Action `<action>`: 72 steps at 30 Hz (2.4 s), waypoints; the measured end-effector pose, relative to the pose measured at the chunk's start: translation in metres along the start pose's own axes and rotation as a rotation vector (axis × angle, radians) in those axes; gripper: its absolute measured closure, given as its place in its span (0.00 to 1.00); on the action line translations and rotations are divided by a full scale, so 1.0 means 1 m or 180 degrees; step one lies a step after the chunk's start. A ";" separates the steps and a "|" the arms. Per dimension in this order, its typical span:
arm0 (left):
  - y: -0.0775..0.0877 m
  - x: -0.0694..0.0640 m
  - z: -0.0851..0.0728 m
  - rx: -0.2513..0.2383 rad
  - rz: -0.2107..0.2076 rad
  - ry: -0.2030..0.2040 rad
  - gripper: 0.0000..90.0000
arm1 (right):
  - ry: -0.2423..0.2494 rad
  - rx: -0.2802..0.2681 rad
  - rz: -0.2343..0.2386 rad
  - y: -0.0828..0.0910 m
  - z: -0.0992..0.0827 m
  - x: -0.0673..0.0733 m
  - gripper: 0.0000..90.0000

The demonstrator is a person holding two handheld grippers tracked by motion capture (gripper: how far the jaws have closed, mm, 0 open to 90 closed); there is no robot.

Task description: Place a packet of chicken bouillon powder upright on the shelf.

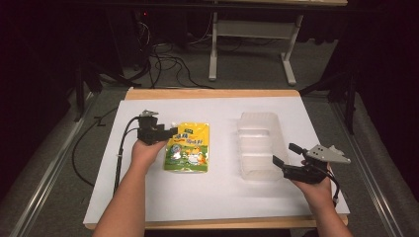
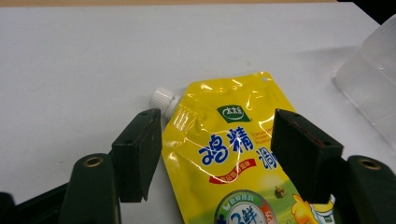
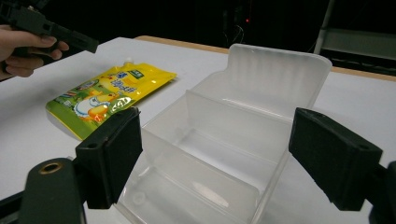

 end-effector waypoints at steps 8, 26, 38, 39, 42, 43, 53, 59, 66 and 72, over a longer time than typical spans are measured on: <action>-0.013 0.002 -0.007 0.0058 -0.0105 0.0166 0.37 | 0.0000 0.0006 0.0006 0.000 0.000 0.000 0.20; -0.032 0.023 -0.019 0.0024 -0.0109 0.0602 0.39 | 0.0015 0.0047 0.0045 -0.003 -0.002 0.002 0.20; -0.046 0.022 -0.027 0.0036 -0.0294 0.0559 0.59 | 0.0048 0.0069 0.0063 -0.005 -0.004 0.005 0.21; -0.045 0.021 -0.028 0.0062 -0.0286 0.0514 0.61 | 0.0046 0.0077 0.0056 -0.005 -0.004 0.005 0.21; -0.044 0.016 -0.030 0.0142 -0.0194 0.0327 0.67 | 0.0062 0.0081 0.0061 -0.005 -0.004 0.006 0.21; -0.044 0.014 -0.031 0.0150 -0.0137 0.0279 0.74 | 0.0057 0.0081 0.0067 -0.006 -0.005 0.006 0.21; -0.040 0.003 -0.034 0.0117 -0.0160 -0.0048 0.99 | 0.0047 0.0106 0.0057 -0.006 -0.006 0.006 0.21; -0.030 0.000 -0.031 -0.0040 -0.0139 -0.0129 1.00 | 0.0033 0.0108 0.0048 -0.006 -0.006 0.005 0.21; 0.001 -0.011 -0.020 -0.0434 -0.0073 -0.0269 1.00 | 0.0021 0.0090 0.0056 -0.005 -0.005 0.006 0.22; 0.035 -0.026 -0.014 -0.0768 -0.0012 -0.0463 1.00 | 0.0041 0.0064 0.0103 -0.005 -0.004 0.010 0.21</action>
Point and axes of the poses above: each handheld gripper's, and its own axes: y roughly backward along the jaws, z roughly out of its top, x roughly to its left, the point moved 7 cm from there along -y, roughly forward along the jaws, and after that the axes turned 10 degrees about -y, right-handed, at the moved point
